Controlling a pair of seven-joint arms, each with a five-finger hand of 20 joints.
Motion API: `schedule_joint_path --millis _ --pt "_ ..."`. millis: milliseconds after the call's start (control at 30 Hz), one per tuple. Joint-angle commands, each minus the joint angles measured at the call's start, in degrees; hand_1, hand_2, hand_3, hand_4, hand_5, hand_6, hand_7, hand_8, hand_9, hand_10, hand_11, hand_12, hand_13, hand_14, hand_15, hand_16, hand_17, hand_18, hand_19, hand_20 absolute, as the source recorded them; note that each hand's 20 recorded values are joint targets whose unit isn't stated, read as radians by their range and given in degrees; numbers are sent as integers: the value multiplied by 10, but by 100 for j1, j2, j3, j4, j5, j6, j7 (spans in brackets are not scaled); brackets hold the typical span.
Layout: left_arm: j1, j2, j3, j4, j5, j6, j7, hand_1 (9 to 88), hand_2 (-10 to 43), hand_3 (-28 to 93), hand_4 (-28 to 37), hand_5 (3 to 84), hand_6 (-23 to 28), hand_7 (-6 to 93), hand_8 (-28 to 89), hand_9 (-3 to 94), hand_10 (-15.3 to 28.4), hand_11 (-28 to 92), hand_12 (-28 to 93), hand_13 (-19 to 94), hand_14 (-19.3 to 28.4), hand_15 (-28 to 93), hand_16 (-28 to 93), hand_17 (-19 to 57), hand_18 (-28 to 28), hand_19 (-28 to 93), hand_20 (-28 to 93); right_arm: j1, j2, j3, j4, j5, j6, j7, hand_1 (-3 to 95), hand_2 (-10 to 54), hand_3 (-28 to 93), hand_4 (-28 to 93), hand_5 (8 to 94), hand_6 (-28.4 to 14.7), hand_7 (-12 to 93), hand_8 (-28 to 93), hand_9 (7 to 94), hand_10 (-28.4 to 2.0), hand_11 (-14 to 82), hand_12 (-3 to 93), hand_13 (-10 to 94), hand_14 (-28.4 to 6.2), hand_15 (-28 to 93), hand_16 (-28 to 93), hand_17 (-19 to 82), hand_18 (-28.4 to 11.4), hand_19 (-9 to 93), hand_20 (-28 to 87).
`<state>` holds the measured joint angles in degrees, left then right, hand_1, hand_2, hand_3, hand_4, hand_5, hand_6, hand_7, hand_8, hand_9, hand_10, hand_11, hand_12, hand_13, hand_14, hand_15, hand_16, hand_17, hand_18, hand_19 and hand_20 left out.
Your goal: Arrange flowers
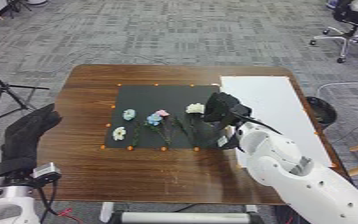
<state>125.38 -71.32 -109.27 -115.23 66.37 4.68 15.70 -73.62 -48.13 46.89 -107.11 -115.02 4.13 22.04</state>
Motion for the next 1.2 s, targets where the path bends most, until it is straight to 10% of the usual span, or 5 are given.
schedule_joint_path --millis 33,900,1200 --pt "-10 34 32 8 8 -55 -49 242 28 719 -281 470 29 123 -67 462 137 190 128 374 181 235 28 20 155 212 219 -43 -66 6 57 139 -52 -89 514 -95 499 -93 791 -2 155 90 826 -139 187 196 769 -100 599 335 339 -252 740 587" --pt "-39 25 74 21 7 -37 29 243 26 720 -280 460 28 119 -64 459 136 189 128 374 181 233 27 22 155 207 214 5 15 715 -102 447 -24 -446 376 -95 607 -106 723 -16 156 -81 749 -149 165 189 711 -121 562 308 297 -247 686 568" --pt "-26 166 143 -23 7 -84 183 238 32 716 -282 472 29 124 -67 462 137 190 127 379 177 210 21 44 136 139 176 -2359 32 4011 -1092 6119 -1034 -2055 230 9 633 -131 535 -29 105 -68 523 -159 68 171 455 -164 144 286 195 -180 320 342"
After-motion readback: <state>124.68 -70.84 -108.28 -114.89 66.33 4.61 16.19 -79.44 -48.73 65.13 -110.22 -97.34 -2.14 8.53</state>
